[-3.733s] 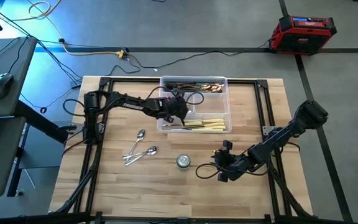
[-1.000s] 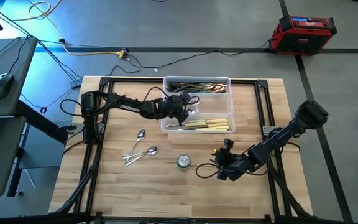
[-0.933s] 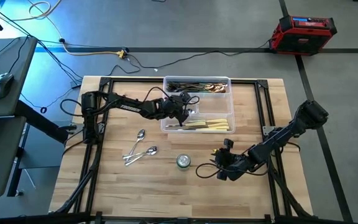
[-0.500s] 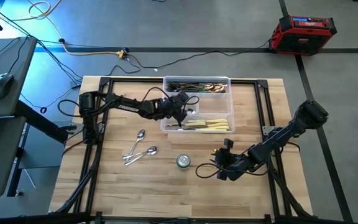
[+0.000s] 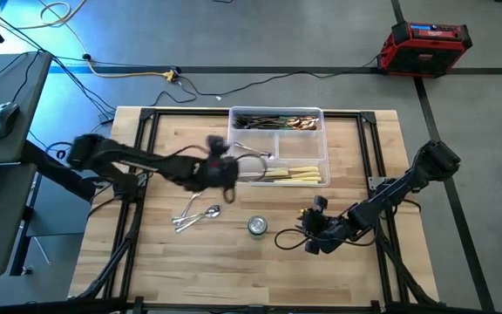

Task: Sort silverware
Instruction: Put the silver spoon into the silverware tray

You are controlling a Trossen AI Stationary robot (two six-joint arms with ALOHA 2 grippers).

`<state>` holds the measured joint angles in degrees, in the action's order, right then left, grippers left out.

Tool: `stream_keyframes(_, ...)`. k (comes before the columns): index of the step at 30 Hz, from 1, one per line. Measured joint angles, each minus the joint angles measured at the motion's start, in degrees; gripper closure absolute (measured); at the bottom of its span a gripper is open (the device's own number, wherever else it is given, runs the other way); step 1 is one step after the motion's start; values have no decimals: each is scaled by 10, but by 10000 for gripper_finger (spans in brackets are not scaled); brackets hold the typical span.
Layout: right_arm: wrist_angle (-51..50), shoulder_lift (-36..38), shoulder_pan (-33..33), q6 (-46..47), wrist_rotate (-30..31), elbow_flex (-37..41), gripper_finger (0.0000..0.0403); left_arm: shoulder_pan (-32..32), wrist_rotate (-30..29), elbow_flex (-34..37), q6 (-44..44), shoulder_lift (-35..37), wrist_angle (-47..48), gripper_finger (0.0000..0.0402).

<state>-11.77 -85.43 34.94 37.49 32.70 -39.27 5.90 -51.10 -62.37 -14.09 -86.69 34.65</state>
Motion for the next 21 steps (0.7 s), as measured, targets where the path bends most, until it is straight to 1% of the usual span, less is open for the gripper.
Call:
stream_keyframes(2,0,0,0,2,-8,0,300,21,98,0,172,31,109,218)
stream_keyframes(3,2,0,0,2,-10,0,300,29,151,1,243,43,149,218)
stream_keyframes(5,2,0,0,1,-11,0,300,48,236,13,369,63,192,218)
stream_keyframes(7,2,0,0,1,-11,0,300,67,274,31,481,70,213,218)
stream_keyframes(9,2,0,-1,1,-11,0,300,85,289,57,565,72,213,218)
stream_keyframes(11,2,0,-1,1,-11,0,300,96,312,88,616,71,212,218)
stream_keyframes(13,3,0,-1,1,-11,0,300,94,359,122,653,67,212,218)
stream_keyframes(14,2,0,-1,1,-11,0,300,92,370,139,664,67,212,218)
stream_keyframes(19,2,0,-1,-3,-11,0,300,70,381,205,684,68,207,218)
stream_keyframes(21,2,0,-1,-3,-11,0,300,59,388,224,676,68,171,218)
